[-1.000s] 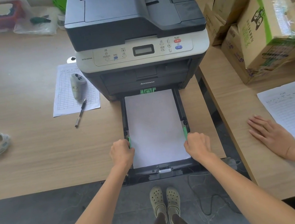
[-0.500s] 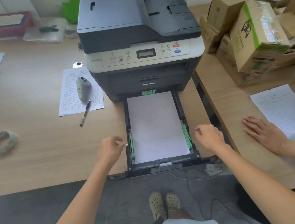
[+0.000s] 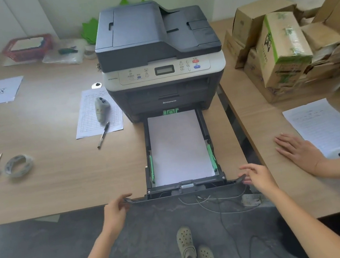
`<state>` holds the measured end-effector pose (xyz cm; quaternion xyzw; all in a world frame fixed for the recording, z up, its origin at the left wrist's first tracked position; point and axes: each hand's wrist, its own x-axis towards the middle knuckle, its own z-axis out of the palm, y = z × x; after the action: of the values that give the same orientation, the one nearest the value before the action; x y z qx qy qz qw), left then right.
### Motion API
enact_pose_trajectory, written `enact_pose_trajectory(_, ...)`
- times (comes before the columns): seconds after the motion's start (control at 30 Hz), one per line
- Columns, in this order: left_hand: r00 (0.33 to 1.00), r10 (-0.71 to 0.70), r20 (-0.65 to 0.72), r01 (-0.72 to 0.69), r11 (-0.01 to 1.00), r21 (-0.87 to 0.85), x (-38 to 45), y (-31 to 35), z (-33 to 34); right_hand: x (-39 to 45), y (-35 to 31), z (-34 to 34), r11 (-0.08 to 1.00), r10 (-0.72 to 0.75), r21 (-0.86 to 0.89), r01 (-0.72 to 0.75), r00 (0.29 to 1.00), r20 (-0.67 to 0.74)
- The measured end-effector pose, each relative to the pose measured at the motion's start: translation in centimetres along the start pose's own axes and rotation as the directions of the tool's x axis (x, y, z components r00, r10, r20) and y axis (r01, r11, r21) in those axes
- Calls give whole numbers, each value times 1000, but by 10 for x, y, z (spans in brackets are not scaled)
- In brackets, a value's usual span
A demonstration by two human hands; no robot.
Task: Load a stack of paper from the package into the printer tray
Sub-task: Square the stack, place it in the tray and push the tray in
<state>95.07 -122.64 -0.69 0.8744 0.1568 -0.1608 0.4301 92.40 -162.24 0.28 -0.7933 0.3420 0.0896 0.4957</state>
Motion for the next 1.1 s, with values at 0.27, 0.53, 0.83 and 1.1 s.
enact_pose_trajectory(0.27, 990, -91, -111, 80, 992, -99, -33, 8, 39, -33, 25, 9, 974, -46, -219, 62, 996, 81)
enact_pose_trajectory(0.53, 959, -116, -260, 120, 993, -3, -37, 28, 52, -37, 9, 21, 915, -36, -404, 15, 998, -45)
enact_pose_trajectory(0.83, 947, -54, -316, 41, 998, -49, -27, 43, 39, -27, -12, 13, 925, -113, -374, 68, 989, -99)
enact_pose_trajectory(1.1, 966, -95, -240, 66, 989, -130, 2, 64, 43, -3, -31, 16, 967, -68, -251, 45, 994, -80)
